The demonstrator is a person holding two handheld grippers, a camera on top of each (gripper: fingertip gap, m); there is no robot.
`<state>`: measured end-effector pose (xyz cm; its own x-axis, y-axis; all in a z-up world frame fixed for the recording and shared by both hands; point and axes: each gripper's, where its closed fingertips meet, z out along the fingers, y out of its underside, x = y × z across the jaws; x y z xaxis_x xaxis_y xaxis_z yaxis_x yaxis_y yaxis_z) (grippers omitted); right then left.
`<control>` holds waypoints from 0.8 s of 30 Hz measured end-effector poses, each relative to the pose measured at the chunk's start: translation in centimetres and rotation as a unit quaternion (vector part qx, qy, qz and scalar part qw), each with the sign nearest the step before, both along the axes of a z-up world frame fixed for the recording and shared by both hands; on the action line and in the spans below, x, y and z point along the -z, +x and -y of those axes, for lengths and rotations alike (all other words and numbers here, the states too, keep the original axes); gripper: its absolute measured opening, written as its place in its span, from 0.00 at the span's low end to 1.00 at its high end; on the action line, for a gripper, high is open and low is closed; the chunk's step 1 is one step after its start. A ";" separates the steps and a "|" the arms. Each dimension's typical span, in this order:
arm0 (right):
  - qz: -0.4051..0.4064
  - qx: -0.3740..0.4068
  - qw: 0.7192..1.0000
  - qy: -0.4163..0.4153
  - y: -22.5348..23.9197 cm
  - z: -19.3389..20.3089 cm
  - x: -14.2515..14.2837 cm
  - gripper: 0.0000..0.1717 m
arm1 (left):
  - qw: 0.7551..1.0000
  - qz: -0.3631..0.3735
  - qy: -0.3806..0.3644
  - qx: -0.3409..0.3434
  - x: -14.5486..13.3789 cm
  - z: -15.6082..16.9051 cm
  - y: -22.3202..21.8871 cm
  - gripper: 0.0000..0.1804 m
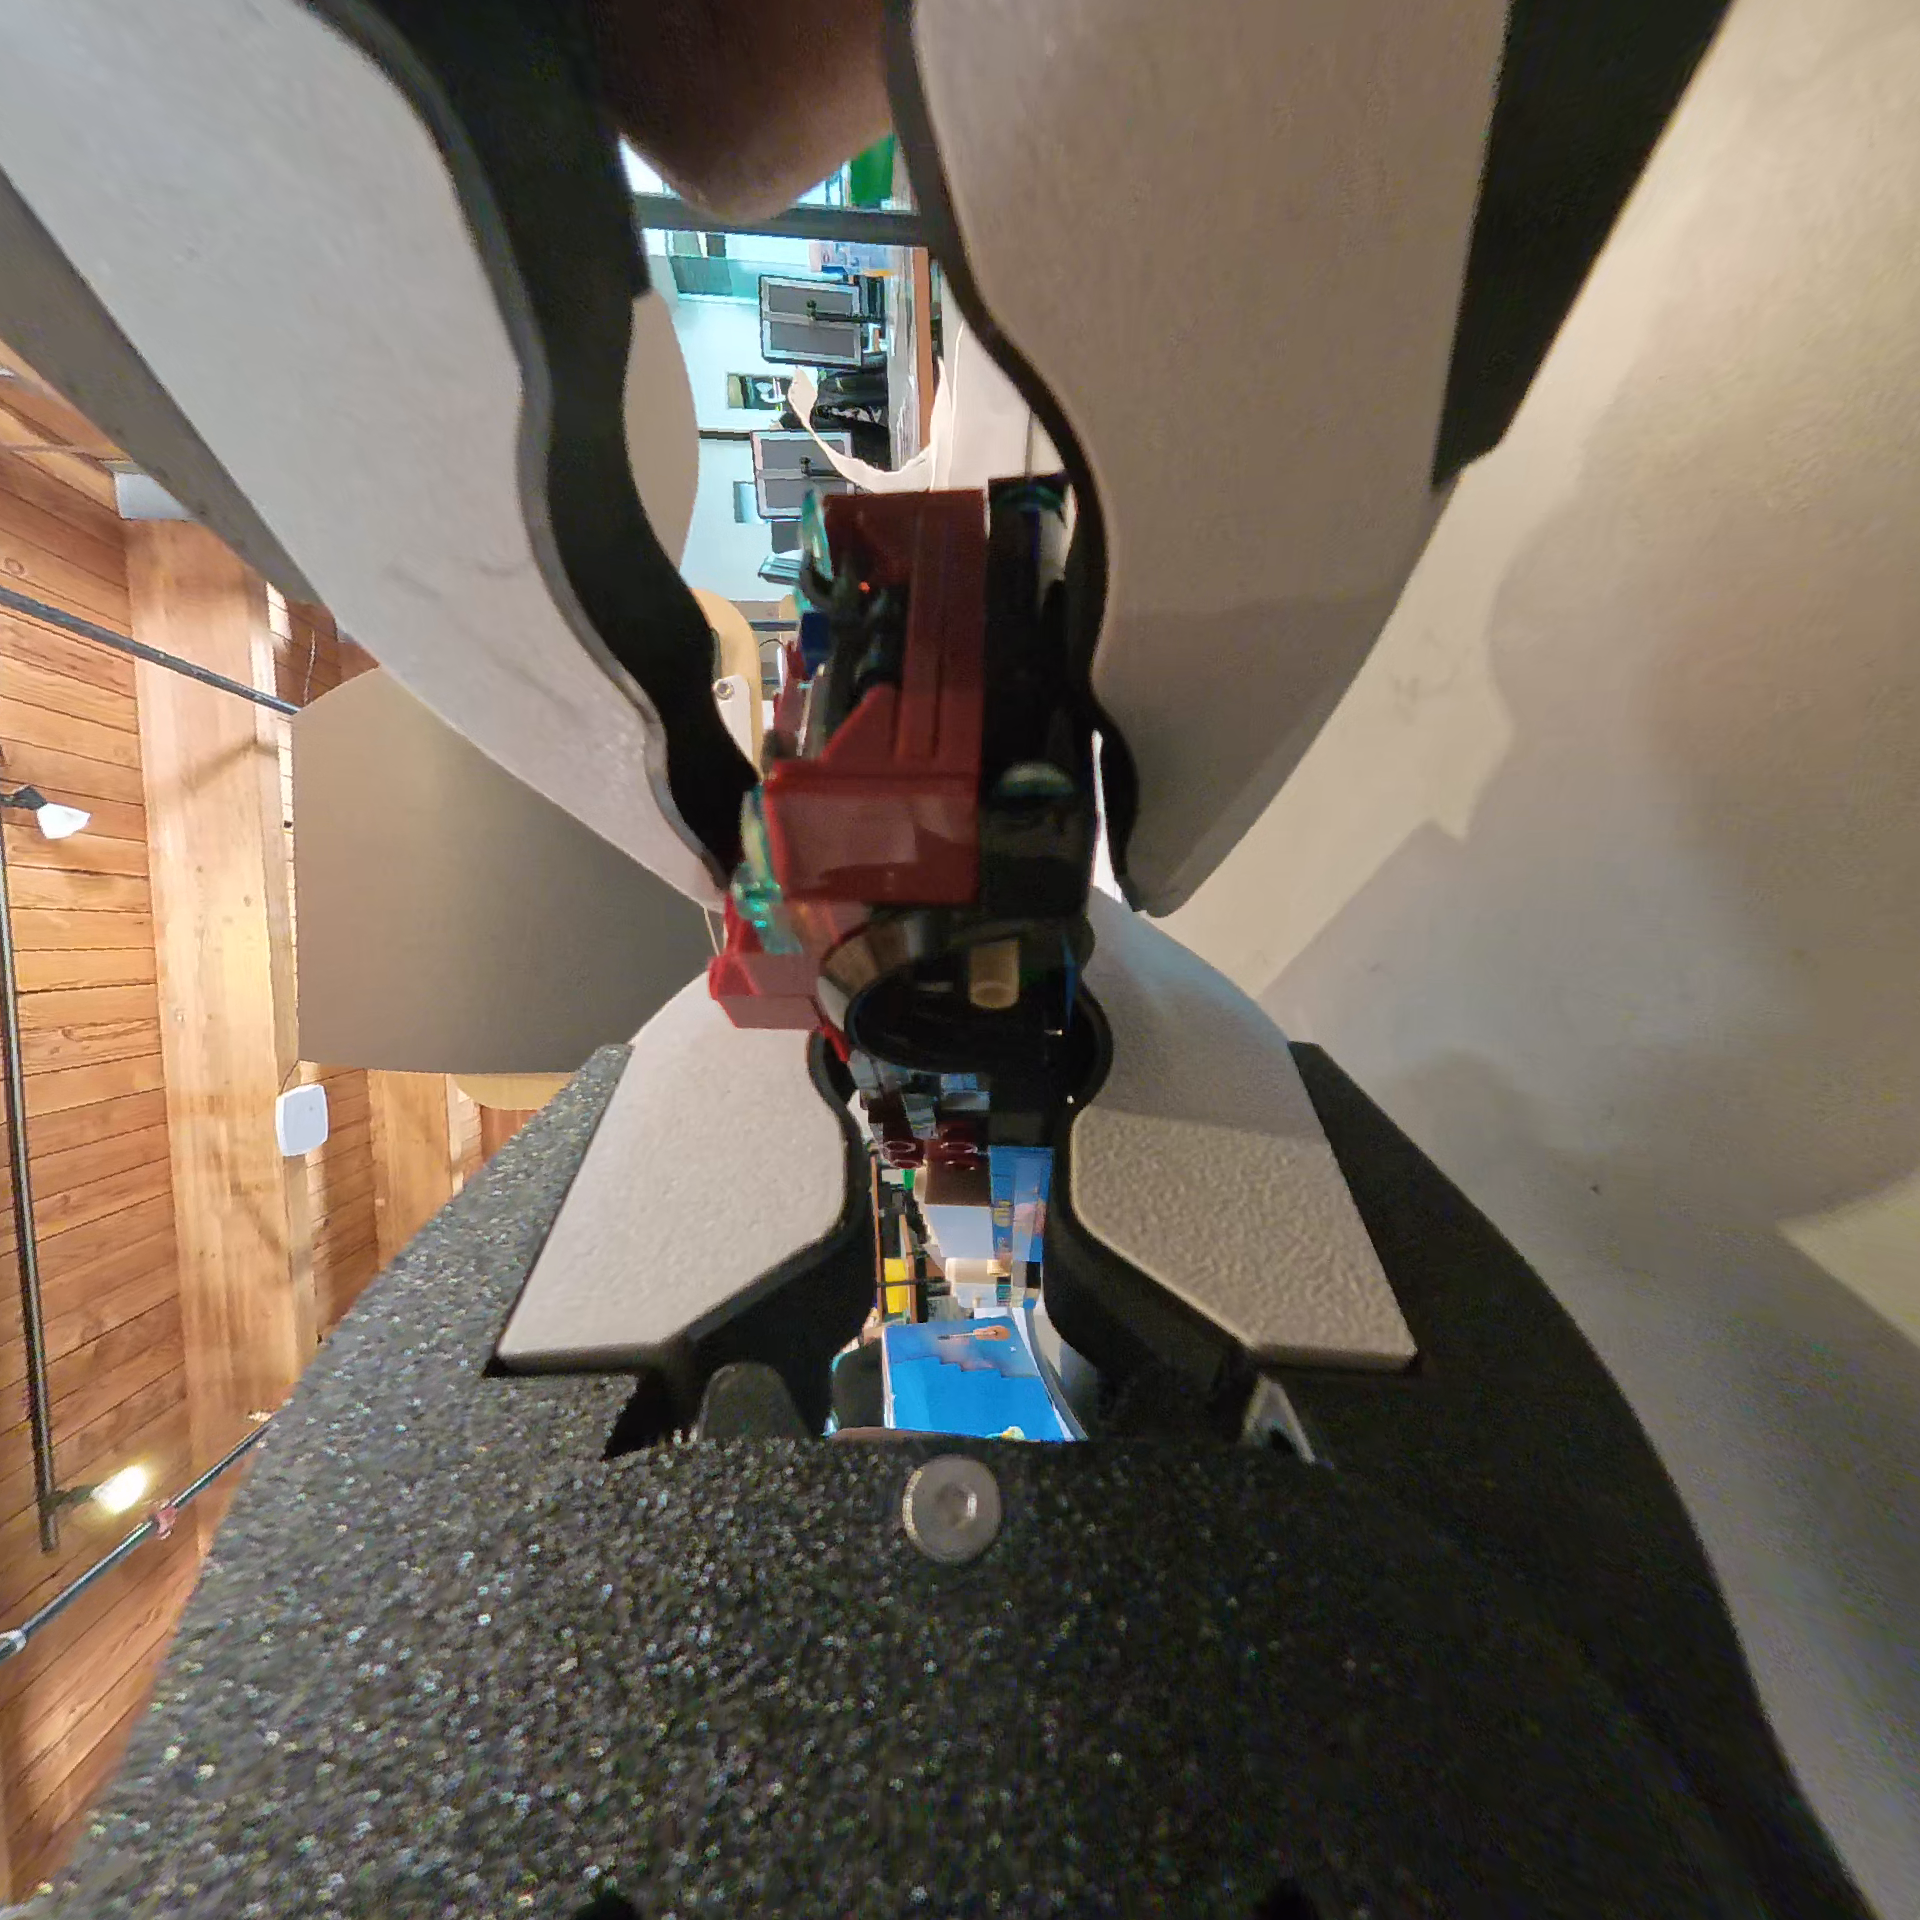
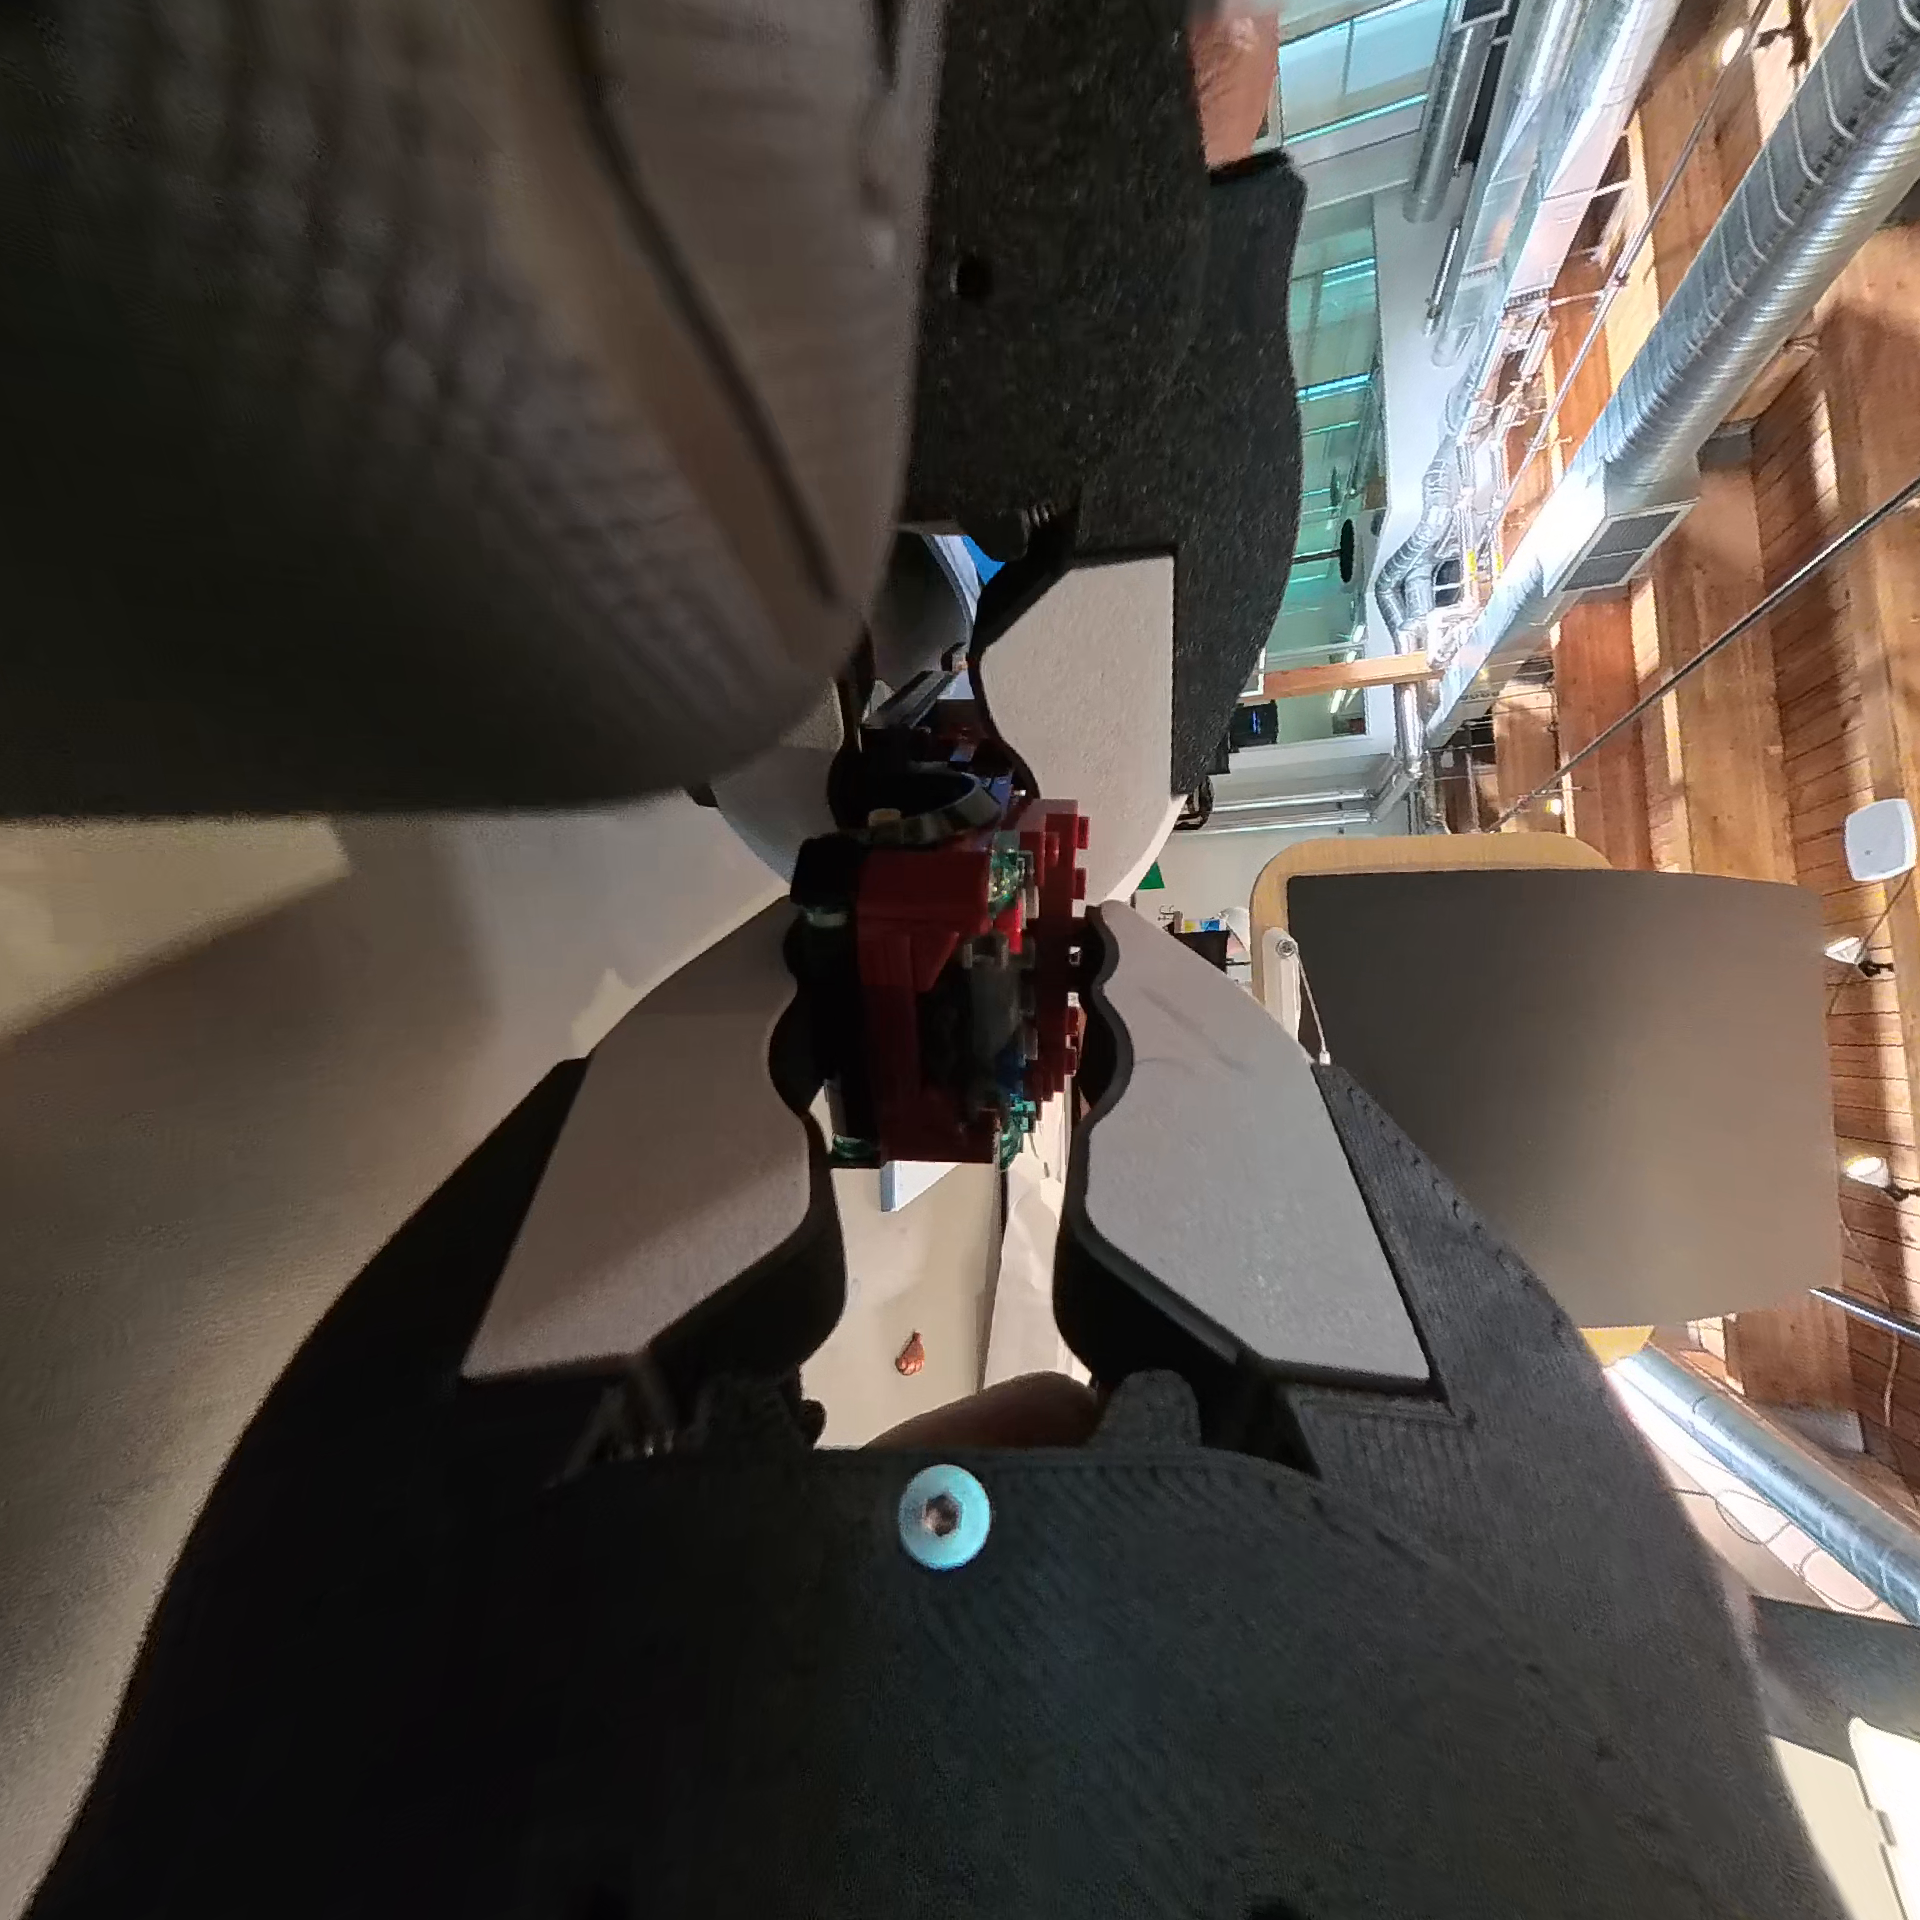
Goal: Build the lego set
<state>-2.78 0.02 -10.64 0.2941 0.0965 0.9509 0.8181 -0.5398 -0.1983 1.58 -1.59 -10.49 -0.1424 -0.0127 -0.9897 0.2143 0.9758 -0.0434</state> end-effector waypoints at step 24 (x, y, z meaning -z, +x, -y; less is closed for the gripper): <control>0.018 0.014 0.999 0.043 0.4 0.8 0.0 0.35 | 1.000 0.010 -0.004 -0.009 0.2 -0.7 0.7 0.19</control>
<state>-2.39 -0.78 -10.65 0.2617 0.0068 0.9651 0.8102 -0.5450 -0.2158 2.28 -0.86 -10.65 -0.1232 -0.0222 -0.9921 0.1969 0.9793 -0.0464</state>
